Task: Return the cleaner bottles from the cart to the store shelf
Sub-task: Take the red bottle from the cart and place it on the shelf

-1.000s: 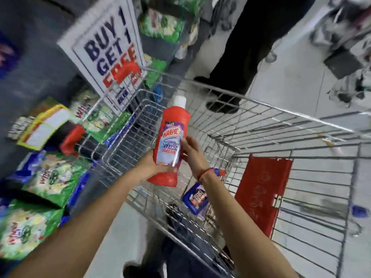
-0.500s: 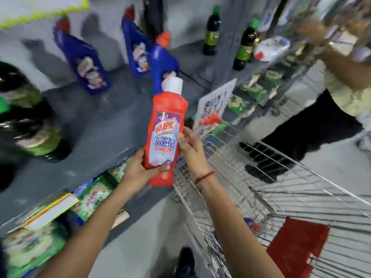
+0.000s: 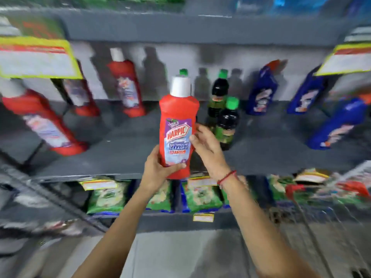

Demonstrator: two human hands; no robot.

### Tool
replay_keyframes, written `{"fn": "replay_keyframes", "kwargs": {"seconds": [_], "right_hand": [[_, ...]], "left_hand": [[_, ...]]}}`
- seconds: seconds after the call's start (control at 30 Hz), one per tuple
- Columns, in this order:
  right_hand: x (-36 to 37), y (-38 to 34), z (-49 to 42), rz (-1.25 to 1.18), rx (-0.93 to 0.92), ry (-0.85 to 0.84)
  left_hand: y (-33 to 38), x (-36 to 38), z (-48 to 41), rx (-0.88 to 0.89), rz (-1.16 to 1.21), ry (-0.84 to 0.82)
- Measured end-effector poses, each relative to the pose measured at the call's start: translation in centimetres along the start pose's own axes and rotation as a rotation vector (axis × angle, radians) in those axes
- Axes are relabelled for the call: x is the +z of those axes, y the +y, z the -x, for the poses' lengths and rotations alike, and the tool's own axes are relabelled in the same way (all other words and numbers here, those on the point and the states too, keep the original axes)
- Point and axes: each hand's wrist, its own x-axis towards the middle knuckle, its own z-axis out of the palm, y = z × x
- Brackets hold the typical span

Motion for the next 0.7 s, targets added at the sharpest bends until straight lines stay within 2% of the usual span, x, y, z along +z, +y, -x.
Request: {"fn": "replay_keyframes", "kwargs": {"seconds": [0.23,0.4,0.7], "right_hand": [[8.2,0.0,-4.4,0.090,-0.032,-0.231],[11.3,1.1,-7.1,0.148,-0.044,-0.222],[13.2,3.1,-9.1,0.191,-0.010,-0.167]], "left_hand": [[-1.0,-8.2,-2.7,0.029,-0.053,0.115],[-1.5,-11.3,-5.4,0.034,-0.091,0.164],[-3.6,-12.9,-7.8,0.058,-0.096,0.116]]}}
